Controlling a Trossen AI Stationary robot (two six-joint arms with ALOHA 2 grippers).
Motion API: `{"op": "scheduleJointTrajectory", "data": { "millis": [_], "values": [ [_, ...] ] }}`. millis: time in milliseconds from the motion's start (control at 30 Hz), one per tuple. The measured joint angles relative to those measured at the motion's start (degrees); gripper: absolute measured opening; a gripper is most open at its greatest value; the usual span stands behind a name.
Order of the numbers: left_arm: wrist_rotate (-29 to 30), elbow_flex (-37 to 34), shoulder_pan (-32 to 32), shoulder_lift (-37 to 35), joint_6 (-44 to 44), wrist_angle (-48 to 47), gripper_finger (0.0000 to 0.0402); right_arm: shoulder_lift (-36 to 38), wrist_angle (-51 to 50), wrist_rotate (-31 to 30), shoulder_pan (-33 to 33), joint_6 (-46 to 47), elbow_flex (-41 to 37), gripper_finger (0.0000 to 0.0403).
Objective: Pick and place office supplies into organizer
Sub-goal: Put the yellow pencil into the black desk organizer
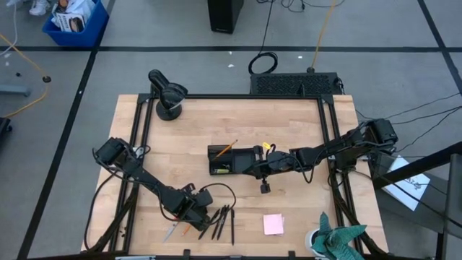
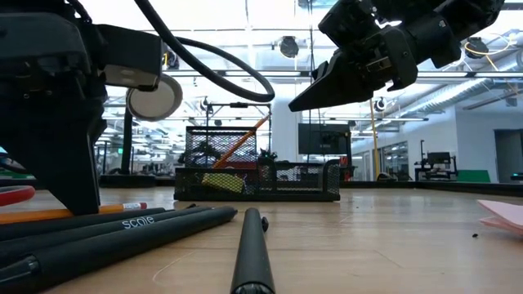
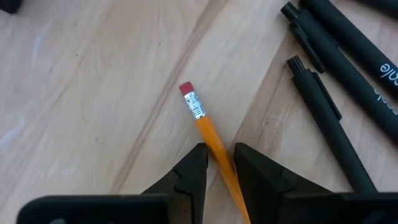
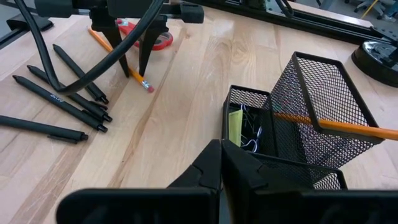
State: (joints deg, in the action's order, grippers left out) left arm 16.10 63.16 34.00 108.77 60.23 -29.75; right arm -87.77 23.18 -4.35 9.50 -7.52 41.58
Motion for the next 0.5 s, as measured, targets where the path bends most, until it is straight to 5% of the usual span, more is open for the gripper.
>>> {"op": "scheduleJointTrajectory", "data": {
  "millis": [367,500],
  "values": [
    [0.25,0.06,-0.41,-0.61,0.46,0.28,0.0092,0.00,0.09,0.00,0.00,-0.05,0.00,0.0004],
    [-3.72,0.29,-1.59,-0.03,0.78,-0.26,0.0092,0.00,0.17,0.00,0.00,-0.01,0.00,0.0004]
  ]
}}
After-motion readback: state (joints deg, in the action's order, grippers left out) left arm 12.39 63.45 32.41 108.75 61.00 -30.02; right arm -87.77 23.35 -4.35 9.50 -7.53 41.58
